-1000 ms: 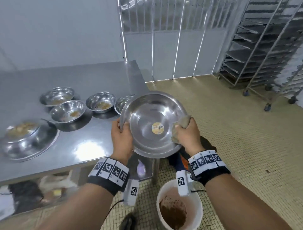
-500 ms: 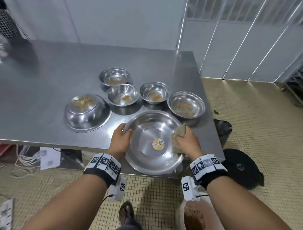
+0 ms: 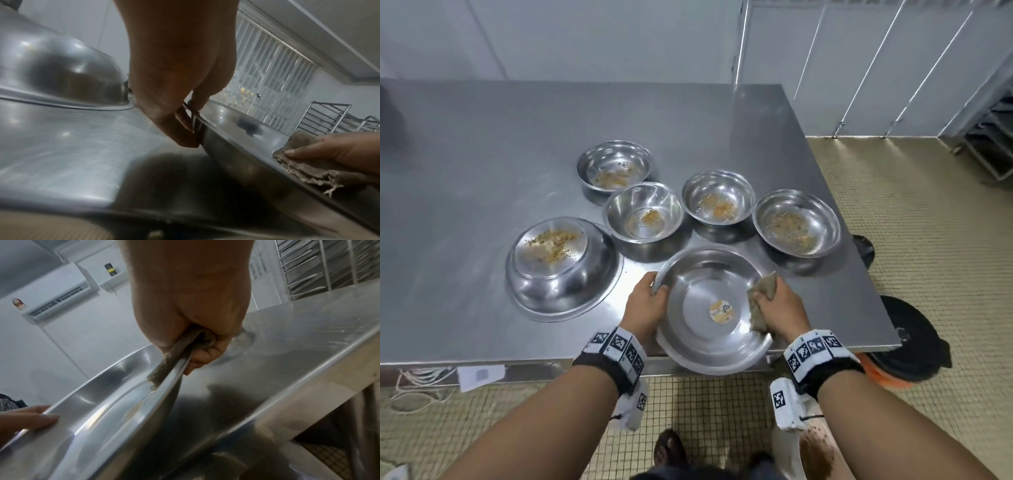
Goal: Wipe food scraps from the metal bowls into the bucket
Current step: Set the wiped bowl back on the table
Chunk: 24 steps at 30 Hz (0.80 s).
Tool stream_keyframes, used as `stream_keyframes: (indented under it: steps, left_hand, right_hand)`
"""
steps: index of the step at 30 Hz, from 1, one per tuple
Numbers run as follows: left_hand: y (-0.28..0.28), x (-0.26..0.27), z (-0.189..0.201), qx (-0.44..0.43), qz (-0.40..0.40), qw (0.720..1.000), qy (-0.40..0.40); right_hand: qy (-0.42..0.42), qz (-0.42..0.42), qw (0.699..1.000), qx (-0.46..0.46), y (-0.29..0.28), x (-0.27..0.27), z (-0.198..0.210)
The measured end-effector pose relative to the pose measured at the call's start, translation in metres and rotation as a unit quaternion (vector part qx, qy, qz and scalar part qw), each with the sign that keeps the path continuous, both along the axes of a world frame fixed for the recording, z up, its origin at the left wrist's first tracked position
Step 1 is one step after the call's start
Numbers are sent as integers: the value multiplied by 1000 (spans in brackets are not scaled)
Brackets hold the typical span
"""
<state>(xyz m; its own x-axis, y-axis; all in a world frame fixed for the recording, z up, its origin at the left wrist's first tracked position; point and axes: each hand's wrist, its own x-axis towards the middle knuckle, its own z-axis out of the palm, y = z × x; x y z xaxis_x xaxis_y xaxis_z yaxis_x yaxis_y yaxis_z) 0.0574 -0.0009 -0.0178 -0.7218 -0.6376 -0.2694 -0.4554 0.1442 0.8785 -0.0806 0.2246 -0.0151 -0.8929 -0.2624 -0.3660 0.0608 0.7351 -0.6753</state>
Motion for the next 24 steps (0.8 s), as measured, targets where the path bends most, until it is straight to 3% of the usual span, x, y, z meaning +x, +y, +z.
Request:
stream_keyframes:
  steps: [8, 24]
  left_hand:
    - [-9, -16, -22, -55, 5, 998, -22]
    - [-28, -49, -29, -92, 46, 992, -70]
  right_hand:
    - [-16, 33, 999, 27, -15, -22, -9]
    - [-1, 90, 996, 9, -55, -79, -23]
